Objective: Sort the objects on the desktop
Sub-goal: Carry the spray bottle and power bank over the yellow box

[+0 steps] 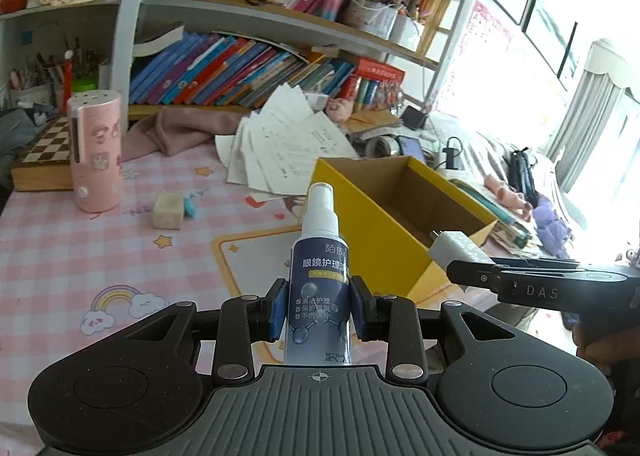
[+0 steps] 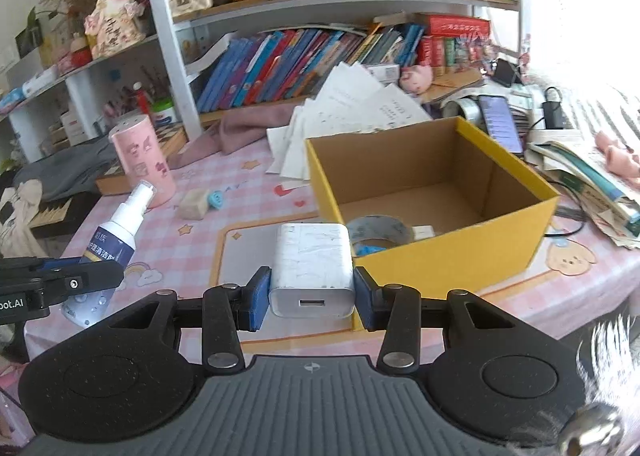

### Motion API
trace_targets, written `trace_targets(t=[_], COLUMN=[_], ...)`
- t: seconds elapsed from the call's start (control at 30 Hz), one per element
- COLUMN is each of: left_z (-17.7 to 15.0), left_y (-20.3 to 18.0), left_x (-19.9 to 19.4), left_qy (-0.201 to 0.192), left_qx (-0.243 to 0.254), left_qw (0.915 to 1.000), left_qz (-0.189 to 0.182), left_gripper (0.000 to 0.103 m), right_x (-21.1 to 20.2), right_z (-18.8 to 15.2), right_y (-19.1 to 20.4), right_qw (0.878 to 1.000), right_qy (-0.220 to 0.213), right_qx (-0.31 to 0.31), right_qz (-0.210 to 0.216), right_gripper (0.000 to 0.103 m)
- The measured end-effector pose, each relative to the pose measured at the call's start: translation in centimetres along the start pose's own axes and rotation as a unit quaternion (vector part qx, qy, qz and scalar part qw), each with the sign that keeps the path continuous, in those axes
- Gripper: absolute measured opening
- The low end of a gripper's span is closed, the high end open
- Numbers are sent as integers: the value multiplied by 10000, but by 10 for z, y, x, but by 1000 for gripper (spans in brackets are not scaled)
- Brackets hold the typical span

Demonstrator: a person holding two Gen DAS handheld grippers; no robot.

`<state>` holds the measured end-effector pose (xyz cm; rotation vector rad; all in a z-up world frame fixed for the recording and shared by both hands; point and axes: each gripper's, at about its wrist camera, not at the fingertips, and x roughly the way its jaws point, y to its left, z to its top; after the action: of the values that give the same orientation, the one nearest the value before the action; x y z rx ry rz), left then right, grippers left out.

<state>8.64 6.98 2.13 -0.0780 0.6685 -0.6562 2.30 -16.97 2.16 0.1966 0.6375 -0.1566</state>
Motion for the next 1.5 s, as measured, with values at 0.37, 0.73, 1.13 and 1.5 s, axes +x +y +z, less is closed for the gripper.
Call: trace_targets(t=[0.37,0.73,1.13,1.5], left_z=[11,41,64,80], left_y=[-23,-50,-74,-100], left_x=[18,51,101,159], left_qy=[29,-100,-56,261], left_qx=[327,673,746,583], left_qw=[9988,9951,9936,9967], left_qz=[-375,-719,-844,-503], left_gripper=[31,31,31,31], right_x=[-15,-11,18,67], right_z=[-5,14,42,83], right_y=[-28,-62,-102,-148], right_qw=[9988,9962,9966,9997], right_qy=[-56,-334,-352,-44], right_qx=[326,530,417,69], right_qz=[-368,-602,-623,-221], right_gripper=[41,41,41,41])
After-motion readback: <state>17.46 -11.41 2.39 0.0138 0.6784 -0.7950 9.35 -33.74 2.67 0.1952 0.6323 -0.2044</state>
